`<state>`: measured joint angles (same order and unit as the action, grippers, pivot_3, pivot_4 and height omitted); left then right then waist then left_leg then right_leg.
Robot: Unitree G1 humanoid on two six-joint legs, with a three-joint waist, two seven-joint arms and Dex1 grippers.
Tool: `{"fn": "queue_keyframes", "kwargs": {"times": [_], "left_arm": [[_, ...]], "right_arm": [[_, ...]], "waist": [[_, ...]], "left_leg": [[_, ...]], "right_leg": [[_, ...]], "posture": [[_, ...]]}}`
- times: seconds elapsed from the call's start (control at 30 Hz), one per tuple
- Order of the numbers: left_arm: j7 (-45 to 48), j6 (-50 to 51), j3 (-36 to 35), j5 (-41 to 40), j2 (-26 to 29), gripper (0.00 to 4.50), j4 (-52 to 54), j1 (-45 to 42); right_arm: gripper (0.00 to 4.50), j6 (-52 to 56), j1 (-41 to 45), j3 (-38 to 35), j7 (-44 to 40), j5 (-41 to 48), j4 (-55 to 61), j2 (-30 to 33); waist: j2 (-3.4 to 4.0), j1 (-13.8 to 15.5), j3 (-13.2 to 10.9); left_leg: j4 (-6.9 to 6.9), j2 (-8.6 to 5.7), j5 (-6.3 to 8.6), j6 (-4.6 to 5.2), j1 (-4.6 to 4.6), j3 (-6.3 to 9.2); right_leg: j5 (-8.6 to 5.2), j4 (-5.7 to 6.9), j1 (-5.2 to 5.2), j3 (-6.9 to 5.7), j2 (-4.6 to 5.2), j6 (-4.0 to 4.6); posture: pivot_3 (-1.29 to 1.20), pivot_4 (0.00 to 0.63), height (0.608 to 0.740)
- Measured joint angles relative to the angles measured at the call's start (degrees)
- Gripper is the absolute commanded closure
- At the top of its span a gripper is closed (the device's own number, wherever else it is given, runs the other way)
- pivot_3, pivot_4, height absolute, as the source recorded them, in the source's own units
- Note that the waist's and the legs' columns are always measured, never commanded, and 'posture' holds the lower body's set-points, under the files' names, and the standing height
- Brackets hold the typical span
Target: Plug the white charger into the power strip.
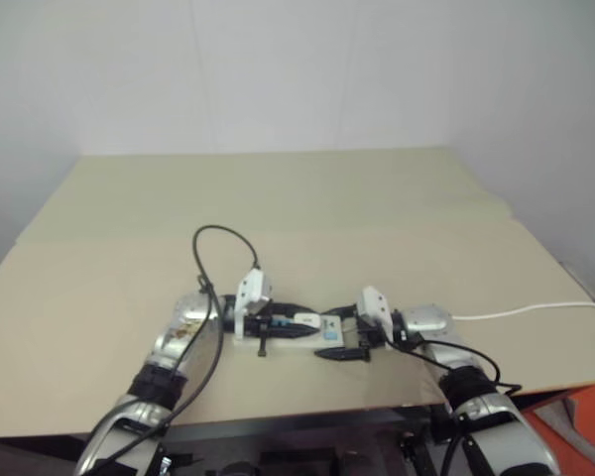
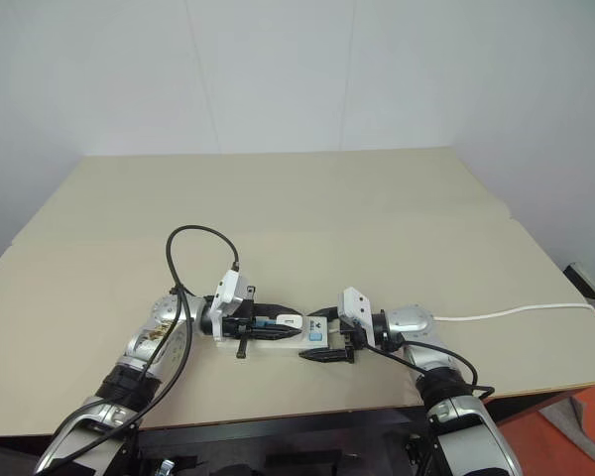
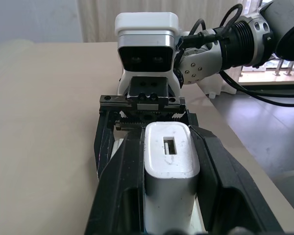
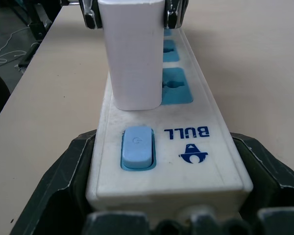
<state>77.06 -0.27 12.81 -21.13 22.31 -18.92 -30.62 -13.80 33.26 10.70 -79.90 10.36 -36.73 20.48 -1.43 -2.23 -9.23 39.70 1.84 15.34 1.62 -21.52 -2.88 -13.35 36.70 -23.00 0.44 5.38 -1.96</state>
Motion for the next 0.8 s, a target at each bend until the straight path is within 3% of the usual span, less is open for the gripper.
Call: {"fn": "queue_keyframes", "kwargs": {"times": [0.8], "left_arm": [[0.19, 0.13, -0.12, -0.04, 0.27, 3.47, 0.22, 0.67]], "right_arm": [[1.08, 0.57, -0.17, 0.15, 0.26, -0.06, 0.33, -0.04]], "waist": [[0.00, 0.00, 0.22]], "left_leg": [[-0.11, 0.07, 0.06, 0.01, 0.15, -0.19]], "right_leg": [[-0.01, -0.07, 0.03, 0.16, -0.06, 0.02]], "posture": [[0.00, 0.150, 0.740]]}}
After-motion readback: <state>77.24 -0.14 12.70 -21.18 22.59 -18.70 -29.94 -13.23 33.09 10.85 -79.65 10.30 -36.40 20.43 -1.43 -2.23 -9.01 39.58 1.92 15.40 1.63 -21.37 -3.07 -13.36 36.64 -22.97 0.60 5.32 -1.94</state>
